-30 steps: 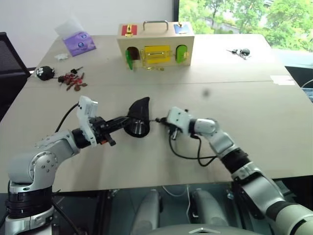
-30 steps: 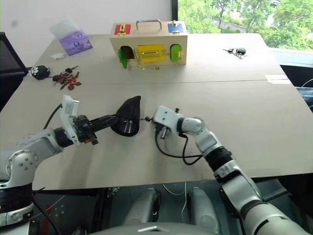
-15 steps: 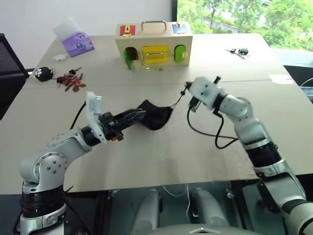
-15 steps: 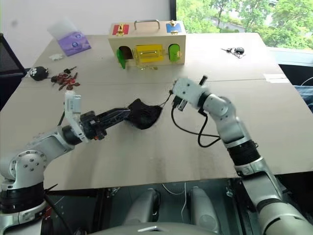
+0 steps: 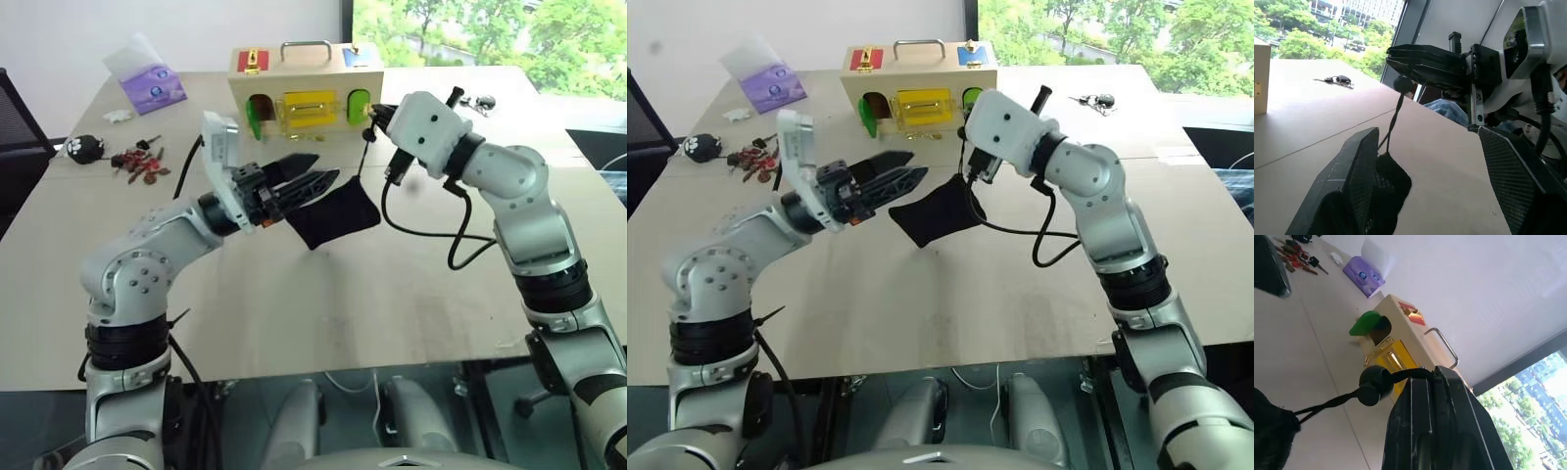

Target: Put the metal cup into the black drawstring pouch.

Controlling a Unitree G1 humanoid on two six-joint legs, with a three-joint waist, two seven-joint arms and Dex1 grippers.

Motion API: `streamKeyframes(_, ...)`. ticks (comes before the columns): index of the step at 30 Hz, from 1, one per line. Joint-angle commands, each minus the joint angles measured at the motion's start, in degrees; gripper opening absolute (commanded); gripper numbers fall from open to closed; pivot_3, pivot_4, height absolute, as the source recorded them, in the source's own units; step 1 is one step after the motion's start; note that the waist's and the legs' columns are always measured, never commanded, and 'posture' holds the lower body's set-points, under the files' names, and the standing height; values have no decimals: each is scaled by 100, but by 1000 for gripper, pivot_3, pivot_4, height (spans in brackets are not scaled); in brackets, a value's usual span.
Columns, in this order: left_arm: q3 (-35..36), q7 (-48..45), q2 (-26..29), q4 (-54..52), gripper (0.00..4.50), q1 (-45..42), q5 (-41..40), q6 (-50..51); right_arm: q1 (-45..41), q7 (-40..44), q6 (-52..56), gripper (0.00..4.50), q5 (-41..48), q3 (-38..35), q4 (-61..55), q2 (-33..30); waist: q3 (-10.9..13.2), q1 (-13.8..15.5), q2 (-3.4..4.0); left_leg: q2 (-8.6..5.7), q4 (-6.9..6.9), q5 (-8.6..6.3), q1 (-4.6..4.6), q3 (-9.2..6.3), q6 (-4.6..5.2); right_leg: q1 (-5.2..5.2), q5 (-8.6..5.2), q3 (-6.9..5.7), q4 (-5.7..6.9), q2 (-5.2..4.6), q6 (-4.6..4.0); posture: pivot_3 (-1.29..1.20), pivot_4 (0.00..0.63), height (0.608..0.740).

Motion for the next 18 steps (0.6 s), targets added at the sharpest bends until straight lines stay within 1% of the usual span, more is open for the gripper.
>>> streamKeyframes(1, -125, -66, -150, 56, 3324, -244, 192, -284, -184, 98, -161, 0, 28, -129, -190, -160, 0, 8, 0, 0, 1, 0, -3, 0, 0, 0, 0, -2, -1, 0, 0, 0, 150, 740)
streamKeyframes(6, -417, -208, -464, 247, 3324, -421, 468, -509, -144, 224, -294, 0, 42, -76, -187, -276, 0, 16, 0, -1, 1, 0, -4, 4, 0, 0, 0, -2, -3, -1, 0, 0, 150, 740)
streamKeyframes(10, -725, -335, -675, 536, 3324, -564, 877, -794, -75, 250, -478, 0, 6, -62, -164, -329, 0, 7, 0, -1, 1, 0, -3, 5, 0, 0, 0, -1, -3, 0, 0, 0, 150, 740)
streamKeyframes(18, -846, -572, -1012, 1132, 3324, -1036, 1268, -1194, 54, 377, -381, 0, -65, -5, -577, -441, 1, 13, 0, -2, 1, 0, -6, 7, 0, 0, 0, -2, -5, 1, 0, 0, 150, 740)
